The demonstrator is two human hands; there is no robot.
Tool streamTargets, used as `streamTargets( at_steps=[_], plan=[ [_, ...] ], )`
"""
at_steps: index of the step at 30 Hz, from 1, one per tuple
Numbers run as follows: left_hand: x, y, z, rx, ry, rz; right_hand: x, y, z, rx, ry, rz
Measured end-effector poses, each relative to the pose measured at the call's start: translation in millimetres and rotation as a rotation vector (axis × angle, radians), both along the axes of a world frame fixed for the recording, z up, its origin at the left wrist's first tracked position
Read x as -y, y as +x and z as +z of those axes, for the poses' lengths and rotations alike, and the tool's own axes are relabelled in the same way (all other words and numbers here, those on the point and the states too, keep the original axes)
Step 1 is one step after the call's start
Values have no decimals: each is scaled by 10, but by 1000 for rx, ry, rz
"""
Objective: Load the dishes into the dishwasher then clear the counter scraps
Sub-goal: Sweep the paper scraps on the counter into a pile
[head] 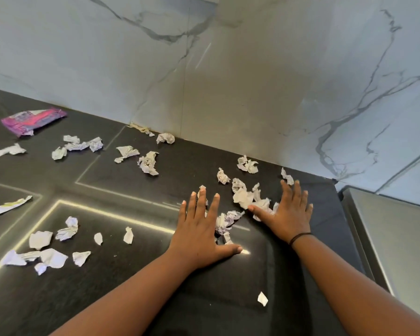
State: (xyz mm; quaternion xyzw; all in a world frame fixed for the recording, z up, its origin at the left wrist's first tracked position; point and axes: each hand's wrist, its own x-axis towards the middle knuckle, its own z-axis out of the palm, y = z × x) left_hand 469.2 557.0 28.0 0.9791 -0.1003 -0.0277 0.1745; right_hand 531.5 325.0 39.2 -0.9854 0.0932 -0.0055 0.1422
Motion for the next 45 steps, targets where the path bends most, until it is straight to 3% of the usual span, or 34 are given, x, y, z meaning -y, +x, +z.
streamTargets(
  at_steps=[7,18,24,30,37,41,45],
  plan=[
    [62,310,6,-3,22,-1,151,987,9,0,13,281],
    [64,309,-56,230,-4,-19,-797,1274,-9,-60,-31,695],
    [77,318,-129,344,-25,-50,-1092,1173,-135,232,175,681],
    [80,327,-126,425,-28,-78,-1044,945,-166,352,-85,577],
    [55,214,-34,446,-3,-126,-868,565,-12,197,-181,582],
    [37,120,15,368,-35,-77,-799,348,181,34,24,424],
    [-4,-114,125,219,-179,75,-664,135,513,133,337,210]
  ],
)
